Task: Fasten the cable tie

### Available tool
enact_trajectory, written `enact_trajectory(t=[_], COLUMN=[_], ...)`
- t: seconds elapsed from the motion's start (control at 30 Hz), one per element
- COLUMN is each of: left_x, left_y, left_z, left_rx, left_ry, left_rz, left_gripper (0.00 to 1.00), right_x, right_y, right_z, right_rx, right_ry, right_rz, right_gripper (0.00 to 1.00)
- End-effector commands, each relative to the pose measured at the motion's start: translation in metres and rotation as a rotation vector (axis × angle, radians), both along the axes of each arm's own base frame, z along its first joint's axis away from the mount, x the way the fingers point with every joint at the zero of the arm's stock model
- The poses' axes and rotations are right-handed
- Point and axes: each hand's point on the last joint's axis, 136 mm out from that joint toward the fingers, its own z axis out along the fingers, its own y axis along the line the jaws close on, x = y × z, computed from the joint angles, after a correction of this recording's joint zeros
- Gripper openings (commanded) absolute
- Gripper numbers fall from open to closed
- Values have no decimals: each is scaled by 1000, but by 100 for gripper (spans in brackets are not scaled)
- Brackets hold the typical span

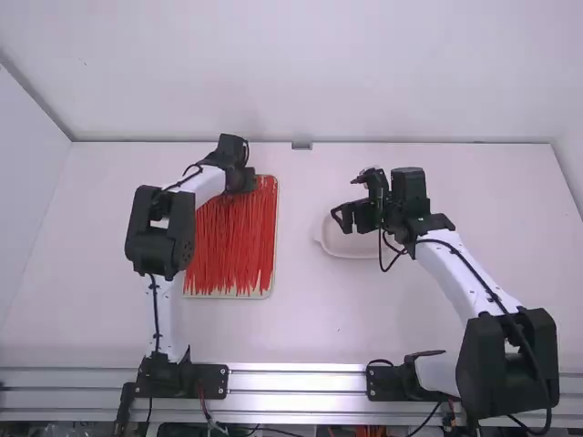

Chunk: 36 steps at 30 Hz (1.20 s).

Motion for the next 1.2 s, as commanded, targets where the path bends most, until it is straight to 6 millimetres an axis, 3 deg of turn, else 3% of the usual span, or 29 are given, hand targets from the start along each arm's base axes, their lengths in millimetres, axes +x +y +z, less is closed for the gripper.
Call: enact_trajectory(t=[0.0, 0.33, 1.17], left_x=[-6, -5, -2], left_y=[-8, 1, -3], left_z=[-12, -12, -12], left_rx=[-4, 36, 35], left_ry=[27, 26, 11], left_rz=[-20, 7, 2], left_gripper=[34, 33, 28], right_x=[7, 6, 5], right_y=[2, 1, 1], right_z=[9, 8, 7], right_rx=[5, 4, 2], right_ry=[-20, -17, -9], right_rz=[2, 2, 2], right_gripper=[99, 99, 99])
